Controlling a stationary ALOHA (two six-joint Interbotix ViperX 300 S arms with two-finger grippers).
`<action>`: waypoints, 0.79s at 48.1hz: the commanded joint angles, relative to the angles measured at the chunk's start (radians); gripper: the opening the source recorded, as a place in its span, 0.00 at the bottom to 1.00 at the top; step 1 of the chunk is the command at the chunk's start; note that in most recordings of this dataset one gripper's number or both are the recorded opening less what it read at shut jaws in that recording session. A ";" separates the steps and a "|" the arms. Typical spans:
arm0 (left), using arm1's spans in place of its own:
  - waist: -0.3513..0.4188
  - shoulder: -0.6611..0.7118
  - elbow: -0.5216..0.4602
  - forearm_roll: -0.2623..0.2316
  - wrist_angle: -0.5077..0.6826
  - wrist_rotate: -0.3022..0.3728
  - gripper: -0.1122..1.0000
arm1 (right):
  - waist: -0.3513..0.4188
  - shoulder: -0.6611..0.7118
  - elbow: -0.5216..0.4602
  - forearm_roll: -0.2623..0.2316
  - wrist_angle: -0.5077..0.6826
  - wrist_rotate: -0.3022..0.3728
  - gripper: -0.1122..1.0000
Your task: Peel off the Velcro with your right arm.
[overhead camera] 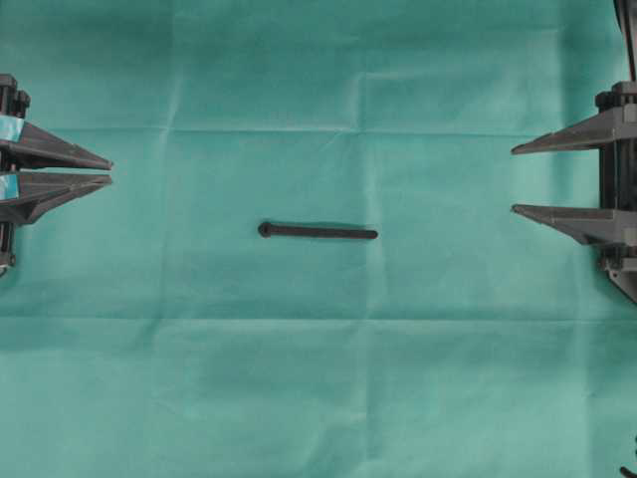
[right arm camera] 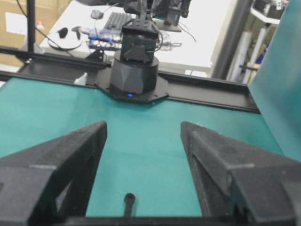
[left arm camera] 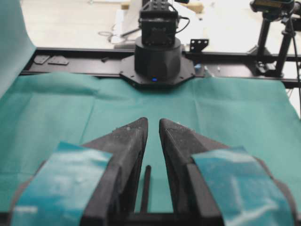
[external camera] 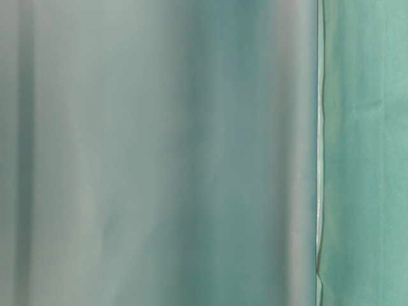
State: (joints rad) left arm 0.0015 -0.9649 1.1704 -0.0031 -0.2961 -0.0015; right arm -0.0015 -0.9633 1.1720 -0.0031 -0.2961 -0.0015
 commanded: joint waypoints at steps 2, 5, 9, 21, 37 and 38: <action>-0.009 0.012 0.006 -0.017 -0.044 -0.003 0.32 | -0.005 0.005 0.006 0.005 -0.002 0.008 0.32; -0.009 0.017 0.012 -0.017 -0.072 -0.003 0.21 | -0.009 0.008 0.017 0.005 -0.002 0.015 0.21; -0.009 0.028 0.023 -0.017 -0.098 -0.003 0.11 | -0.023 0.011 0.029 0.005 -0.002 0.032 0.09; -0.008 0.094 0.031 -0.017 -0.115 -0.006 0.10 | -0.032 0.014 0.061 0.003 -0.005 0.051 0.24; -0.002 0.166 0.023 -0.017 -0.178 -0.006 0.45 | -0.032 0.015 0.074 0.002 -0.008 0.051 0.55; 0.000 0.167 0.023 -0.017 -0.178 -0.006 0.51 | -0.032 0.014 0.072 0.000 -0.009 0.051 0.55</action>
State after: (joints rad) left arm -0.0046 -0.8053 1.2149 -0.0184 -0.4587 -0.0092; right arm -0.0322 -0.9557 1.2563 -0.0015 -0.2961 0.0476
